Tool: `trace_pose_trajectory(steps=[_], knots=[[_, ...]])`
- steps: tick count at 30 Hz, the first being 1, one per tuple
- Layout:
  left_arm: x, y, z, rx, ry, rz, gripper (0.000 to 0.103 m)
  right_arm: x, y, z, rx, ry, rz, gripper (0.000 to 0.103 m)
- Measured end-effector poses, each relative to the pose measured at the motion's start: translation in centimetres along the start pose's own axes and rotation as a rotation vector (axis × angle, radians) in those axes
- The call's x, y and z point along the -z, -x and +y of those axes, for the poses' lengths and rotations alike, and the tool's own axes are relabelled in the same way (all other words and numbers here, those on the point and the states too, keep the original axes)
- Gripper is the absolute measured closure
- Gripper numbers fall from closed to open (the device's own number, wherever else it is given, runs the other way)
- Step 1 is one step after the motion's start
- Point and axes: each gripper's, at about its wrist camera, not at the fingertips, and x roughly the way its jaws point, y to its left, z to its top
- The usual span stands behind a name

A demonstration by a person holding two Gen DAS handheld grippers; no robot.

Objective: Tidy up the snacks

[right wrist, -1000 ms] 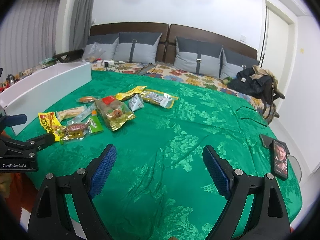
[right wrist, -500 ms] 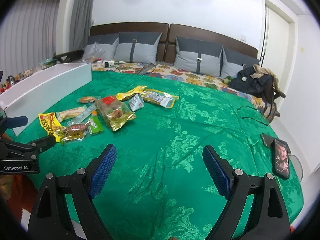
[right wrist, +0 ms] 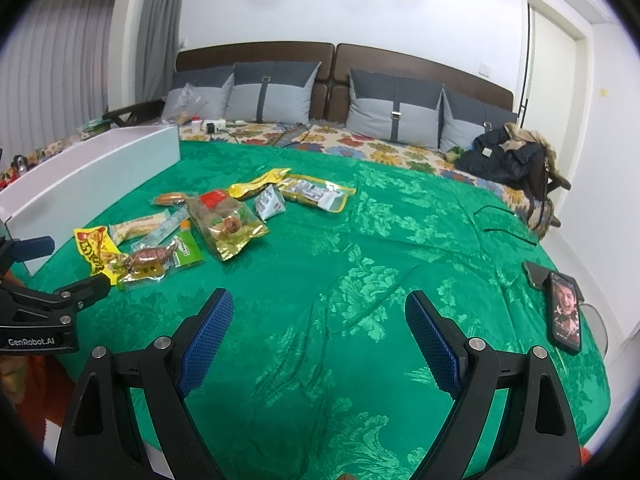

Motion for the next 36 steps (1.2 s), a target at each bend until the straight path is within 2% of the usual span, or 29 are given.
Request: trace_pose_trajectory(steps=[36], knots=[[0.22, -0.65, 0.25, -0.013, 0.001, 0.022, 0.000, 0.46, -0.19, -0.08, -0.002, -0.004, 0.003, 0.013]])
